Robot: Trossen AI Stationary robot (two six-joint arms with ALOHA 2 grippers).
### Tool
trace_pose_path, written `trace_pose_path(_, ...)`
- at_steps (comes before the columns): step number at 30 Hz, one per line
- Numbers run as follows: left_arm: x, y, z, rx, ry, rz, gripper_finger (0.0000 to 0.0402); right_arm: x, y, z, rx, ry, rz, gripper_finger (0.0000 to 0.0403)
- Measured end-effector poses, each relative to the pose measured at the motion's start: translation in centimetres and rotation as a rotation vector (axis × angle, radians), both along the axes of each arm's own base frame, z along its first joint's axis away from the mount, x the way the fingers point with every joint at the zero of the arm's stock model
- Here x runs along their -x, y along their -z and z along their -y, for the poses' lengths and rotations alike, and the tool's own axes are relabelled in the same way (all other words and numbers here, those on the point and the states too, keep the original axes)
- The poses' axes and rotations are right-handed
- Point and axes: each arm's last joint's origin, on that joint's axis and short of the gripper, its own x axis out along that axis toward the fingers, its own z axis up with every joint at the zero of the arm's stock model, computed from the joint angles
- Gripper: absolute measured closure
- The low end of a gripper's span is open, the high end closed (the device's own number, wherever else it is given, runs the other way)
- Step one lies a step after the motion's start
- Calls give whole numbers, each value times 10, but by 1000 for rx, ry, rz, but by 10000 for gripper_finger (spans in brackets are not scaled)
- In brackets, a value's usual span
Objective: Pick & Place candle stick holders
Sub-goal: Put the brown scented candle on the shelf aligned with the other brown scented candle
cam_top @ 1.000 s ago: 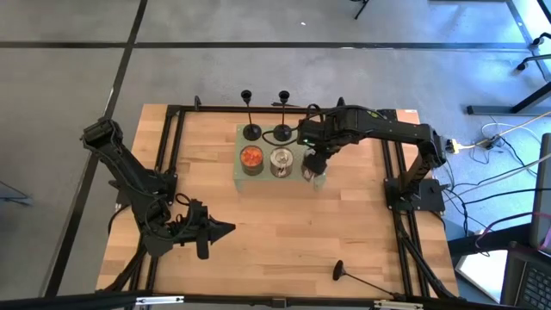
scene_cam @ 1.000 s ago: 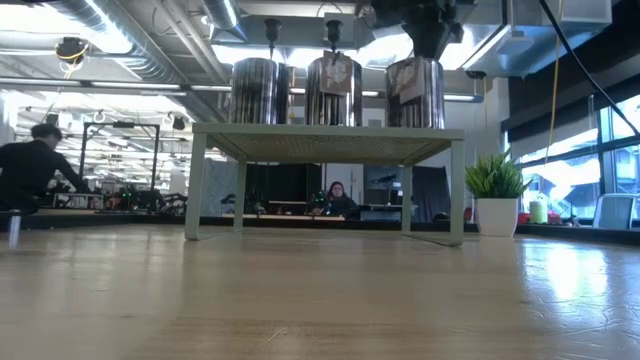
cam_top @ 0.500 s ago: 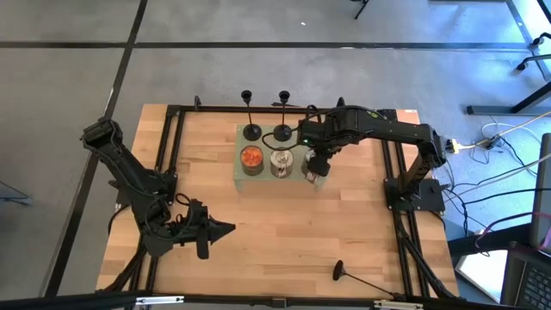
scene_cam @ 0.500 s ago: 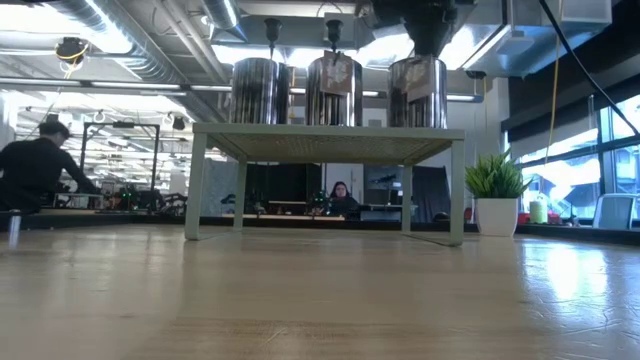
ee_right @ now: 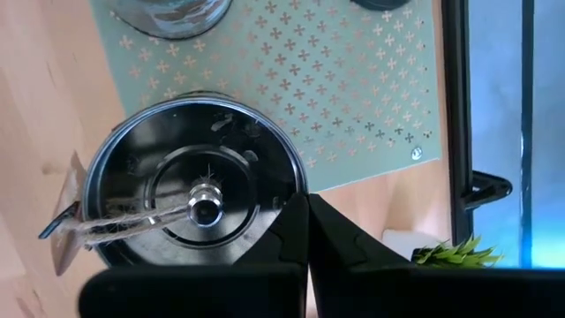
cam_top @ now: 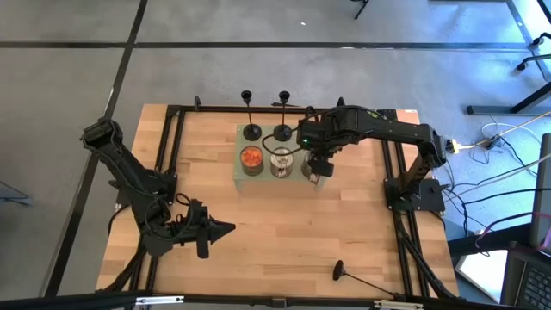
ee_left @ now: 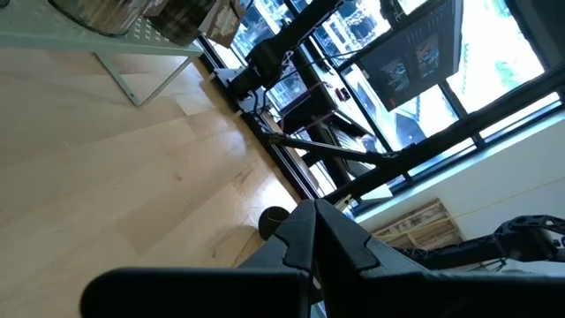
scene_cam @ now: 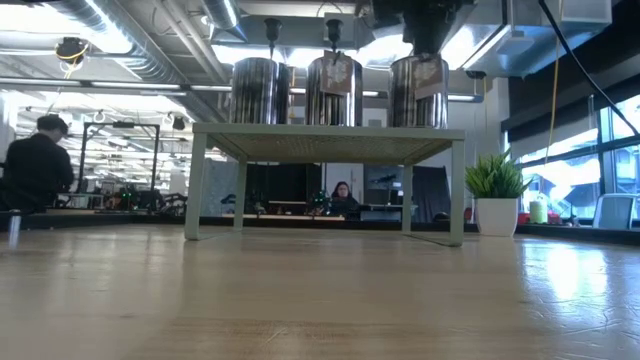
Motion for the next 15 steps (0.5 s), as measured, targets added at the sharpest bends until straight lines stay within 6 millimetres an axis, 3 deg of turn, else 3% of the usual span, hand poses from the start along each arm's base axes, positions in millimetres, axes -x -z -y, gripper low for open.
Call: trace_pose_path(15, 0, 0, 0, -2, -13, 3, 400, -3, -1, 0, 17, -80, 11, 403)
